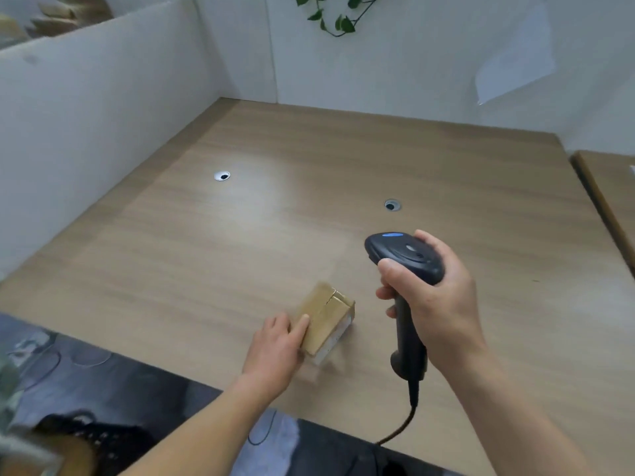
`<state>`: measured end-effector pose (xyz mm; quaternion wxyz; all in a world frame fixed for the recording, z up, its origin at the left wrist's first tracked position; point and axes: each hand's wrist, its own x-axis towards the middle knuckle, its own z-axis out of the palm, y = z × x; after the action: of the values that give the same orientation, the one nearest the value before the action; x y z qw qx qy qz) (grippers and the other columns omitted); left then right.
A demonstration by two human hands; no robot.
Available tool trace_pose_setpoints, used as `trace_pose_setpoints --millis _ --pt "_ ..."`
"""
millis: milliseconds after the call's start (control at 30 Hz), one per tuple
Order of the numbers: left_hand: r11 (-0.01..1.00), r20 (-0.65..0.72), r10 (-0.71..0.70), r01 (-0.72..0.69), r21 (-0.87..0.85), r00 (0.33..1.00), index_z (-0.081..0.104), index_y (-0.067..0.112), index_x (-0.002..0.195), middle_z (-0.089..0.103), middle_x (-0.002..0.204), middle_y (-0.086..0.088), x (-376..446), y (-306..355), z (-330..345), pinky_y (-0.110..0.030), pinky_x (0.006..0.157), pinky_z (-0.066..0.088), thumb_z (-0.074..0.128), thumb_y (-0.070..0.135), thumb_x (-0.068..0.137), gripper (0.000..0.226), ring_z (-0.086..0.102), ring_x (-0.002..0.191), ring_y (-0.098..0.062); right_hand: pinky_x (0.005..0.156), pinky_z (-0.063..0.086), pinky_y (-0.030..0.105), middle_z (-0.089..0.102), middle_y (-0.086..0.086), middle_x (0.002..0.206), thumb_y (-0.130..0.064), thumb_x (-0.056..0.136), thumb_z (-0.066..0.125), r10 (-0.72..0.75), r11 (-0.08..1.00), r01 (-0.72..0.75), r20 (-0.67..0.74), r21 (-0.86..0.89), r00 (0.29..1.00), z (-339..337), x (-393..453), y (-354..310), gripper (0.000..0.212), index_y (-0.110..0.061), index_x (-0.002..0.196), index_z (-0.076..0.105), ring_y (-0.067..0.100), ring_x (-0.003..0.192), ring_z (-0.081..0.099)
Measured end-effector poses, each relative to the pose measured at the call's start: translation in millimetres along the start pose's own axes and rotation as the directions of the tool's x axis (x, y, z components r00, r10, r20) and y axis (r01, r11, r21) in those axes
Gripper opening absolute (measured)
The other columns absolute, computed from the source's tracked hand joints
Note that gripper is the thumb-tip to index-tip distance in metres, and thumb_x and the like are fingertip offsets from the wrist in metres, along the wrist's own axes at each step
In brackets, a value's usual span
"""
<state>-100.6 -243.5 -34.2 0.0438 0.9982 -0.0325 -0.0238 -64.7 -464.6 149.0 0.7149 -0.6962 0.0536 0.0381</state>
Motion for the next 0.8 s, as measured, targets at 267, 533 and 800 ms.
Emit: trace_pose_setpoints --millis 267,533,800 --pt "0.946 0.317 -0.197 0.265 -0.187 0.928 0.047 0.015 0.129 0.047 0.131 -0.011 28 41 -25 -0.037 0.091 0.048 0.078 0.053 0.076 0.072 0.055 0.115 -0.032 0.056 0.056 0.039 0.078 0.000 0.087 -0.012 0.081 0.085 0.004 1.000 -0.004 -0.004 -0.027 1.000 -11 -31 -4 0.071 -0.022 0.143 0.051 0.021 0.067 0.073" --pt "0.786 0.369 -0.333 0.472 -0.400 0.868 0.051 0.024 0.126 0.063 0.115 -0.002 37 41 -49 -0.030 0.080 0.052 0.084 0.033 0.072 0.064 0.064 0.102 -0.025 0.053 0.056 0.031 0.077 0.003 0.096 -0.032 0.063 0.082 -0.033 0.998 0.036 0.071 -0.047 0.997 -40 -45 -9 0.080 -0.030 0.136 0.052 0.021 0.069 0.074" --pt "0.488 0.453 -0.192 0.485 -0.725 0.870 0.063 0.028 0.132 0.076 0.106 -0.014 34 -16 -197 -0.039 0.079 0.041 0.084 0.009 0.073 0.066 0.067 0.093 -0.029 0.072 0.057 0.034 0.076 -0.009 0.105 -0.048 0.049 0.085 -0.112 0.983 0.147 0.270 -0.113 0.956 -43 -53 -26 0.073 -0.054 0.114 0.054 0.016 0.089 0.076"
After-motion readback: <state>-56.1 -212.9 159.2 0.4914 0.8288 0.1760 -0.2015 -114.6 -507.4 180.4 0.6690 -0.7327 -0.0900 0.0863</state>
